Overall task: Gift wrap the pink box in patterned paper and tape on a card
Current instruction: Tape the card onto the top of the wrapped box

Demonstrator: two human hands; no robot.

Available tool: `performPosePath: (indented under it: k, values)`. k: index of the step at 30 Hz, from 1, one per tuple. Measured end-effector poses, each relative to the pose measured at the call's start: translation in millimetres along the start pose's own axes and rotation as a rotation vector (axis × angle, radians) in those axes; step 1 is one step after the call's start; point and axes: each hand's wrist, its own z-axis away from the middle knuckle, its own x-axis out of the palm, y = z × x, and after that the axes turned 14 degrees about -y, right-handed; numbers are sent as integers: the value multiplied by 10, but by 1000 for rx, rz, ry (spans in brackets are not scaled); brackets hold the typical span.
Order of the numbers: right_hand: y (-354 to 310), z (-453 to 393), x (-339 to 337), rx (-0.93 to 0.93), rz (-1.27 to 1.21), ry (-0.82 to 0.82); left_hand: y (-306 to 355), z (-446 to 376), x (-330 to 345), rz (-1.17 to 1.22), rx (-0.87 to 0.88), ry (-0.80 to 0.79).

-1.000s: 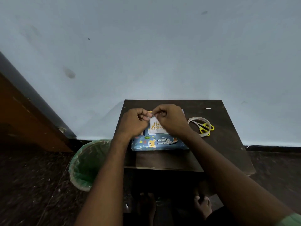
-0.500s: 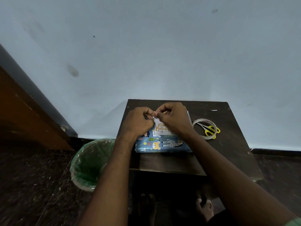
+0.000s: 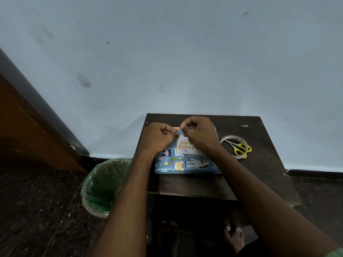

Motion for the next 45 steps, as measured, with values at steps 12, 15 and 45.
performPosePath:
  k: [12, 15, 45]
  values:
    - [-8, 12, 23, 60, 60, 40, 6, -8, 23, -92, -26, 15]
    - [3, -16, 62, 87, 145, 39, 8, -18, 32, -149, -70, 34]
    - [1, -95, 210, 246, 264, 158, 57, -193, 124, -130, -330, 150]
